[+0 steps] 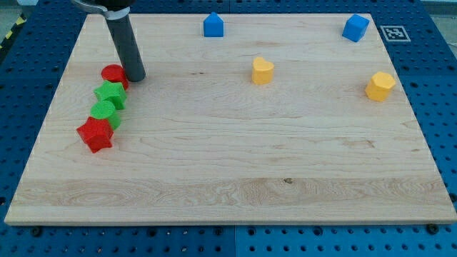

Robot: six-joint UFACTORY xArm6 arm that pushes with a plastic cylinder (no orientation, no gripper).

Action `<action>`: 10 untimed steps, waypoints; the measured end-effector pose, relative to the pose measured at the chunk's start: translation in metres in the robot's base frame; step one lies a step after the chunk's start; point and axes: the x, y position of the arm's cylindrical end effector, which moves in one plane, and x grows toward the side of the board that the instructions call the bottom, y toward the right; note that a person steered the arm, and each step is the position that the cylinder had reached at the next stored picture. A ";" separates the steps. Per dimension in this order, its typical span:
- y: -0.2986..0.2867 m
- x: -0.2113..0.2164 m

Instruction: Push the yellow hexagon towards center

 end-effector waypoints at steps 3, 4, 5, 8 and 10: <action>-0.003 -0.010; 0.020 0.002; 0.039 0.007; 0.109 0.015; 0.190 0.053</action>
